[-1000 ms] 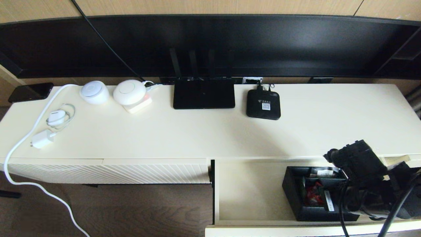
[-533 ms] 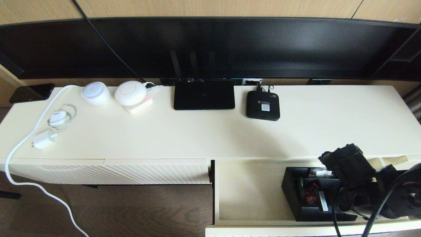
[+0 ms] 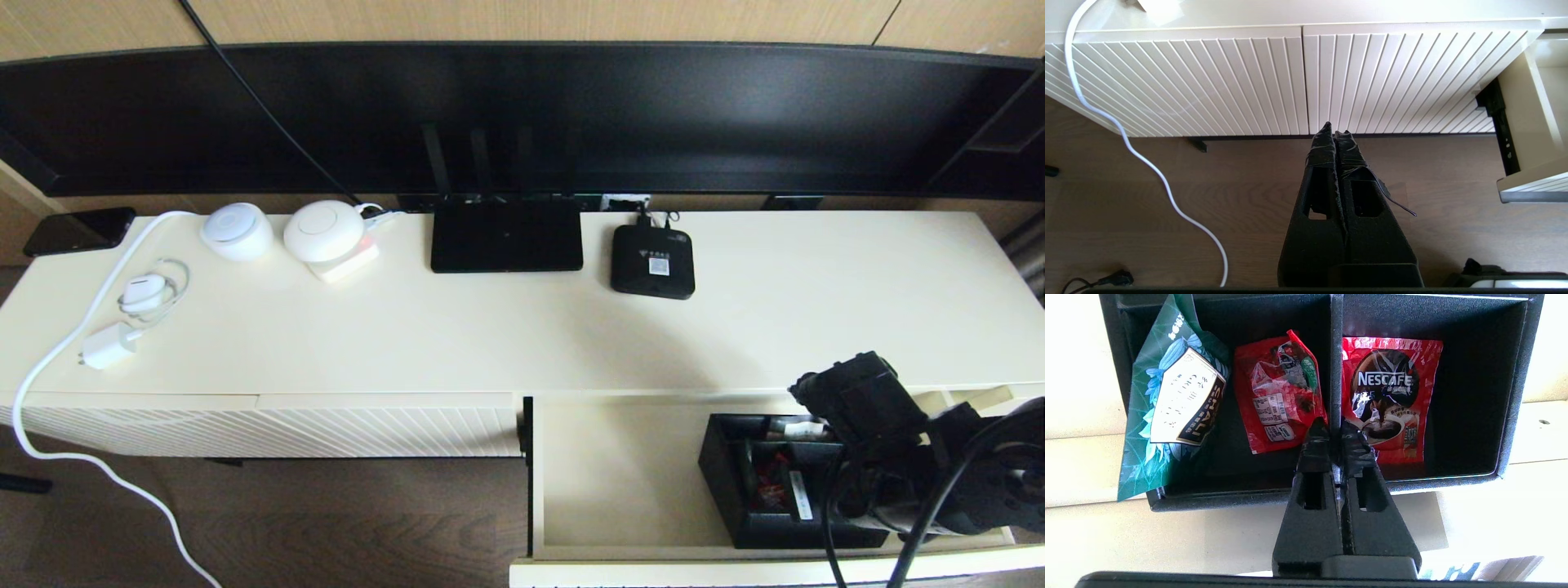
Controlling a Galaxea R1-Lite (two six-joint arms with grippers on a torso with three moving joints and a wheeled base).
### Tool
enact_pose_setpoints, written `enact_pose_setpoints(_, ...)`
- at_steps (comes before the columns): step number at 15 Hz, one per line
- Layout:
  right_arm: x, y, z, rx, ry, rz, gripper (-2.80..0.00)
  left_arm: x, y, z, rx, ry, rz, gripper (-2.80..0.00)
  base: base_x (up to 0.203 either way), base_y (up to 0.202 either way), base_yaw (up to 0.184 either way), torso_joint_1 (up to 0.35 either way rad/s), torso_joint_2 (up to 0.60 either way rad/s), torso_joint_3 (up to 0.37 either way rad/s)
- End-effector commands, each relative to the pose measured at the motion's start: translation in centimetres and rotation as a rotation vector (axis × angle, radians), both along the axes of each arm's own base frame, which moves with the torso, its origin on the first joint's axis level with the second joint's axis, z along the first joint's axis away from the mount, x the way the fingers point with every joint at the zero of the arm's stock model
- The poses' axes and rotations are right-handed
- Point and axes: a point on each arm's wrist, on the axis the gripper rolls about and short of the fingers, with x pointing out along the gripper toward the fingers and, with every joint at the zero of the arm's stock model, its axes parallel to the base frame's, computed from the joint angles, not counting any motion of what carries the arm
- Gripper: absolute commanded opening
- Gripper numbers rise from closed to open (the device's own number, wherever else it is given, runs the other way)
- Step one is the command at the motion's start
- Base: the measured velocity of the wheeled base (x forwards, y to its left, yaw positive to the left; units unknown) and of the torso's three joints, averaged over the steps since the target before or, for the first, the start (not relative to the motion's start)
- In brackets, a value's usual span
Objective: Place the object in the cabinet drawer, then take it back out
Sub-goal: Take the storage box out of the drawer and put it on the table
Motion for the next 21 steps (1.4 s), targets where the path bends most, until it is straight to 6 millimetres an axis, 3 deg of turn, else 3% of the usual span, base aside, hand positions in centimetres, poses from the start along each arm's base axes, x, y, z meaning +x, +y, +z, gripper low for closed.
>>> enact_pose_setpoints(1, 0.2, 0.1, 0.3, 0.005, -0.017, -0.006, 0.00, 0.0, 0.0, 0.0, 0.000, 0.002, 0.000, -2.80, 0.000, 0.000, 0.000, 0.000, 0.00, 0.000)
enact_pose_setpoints(5, 0.1, -0.1, 1.9, 0.028, -0.074, -0.011, 0.00, 0.0, 0.0, 0.0, 0.000, 0.002, 0.000, -2.80, 0.000, 0.000, 0.000, 0.004, 0.01, -0.004)
enact_pose_setpoints(16, 0.6, -0.8, 0.3, 0.018, 0.005, -0.058, 0.00, 0.0, 0.0, 0.0, 0.000, 0.002, 0.000, -2.80, 0.000, 0.000, 0.000, 0.000, 0.00, 0.000)
enact_pose_setpoints(21, 0.2, -0.6, 2.2, 0.144, 0.146, -0.091, 0.00, 0.0, 0.0, 0.0, 0.000, 0.000, 0.000, -2.80, 0.000, 0.000, 0.000, 0.000, 0.00, 0.000)
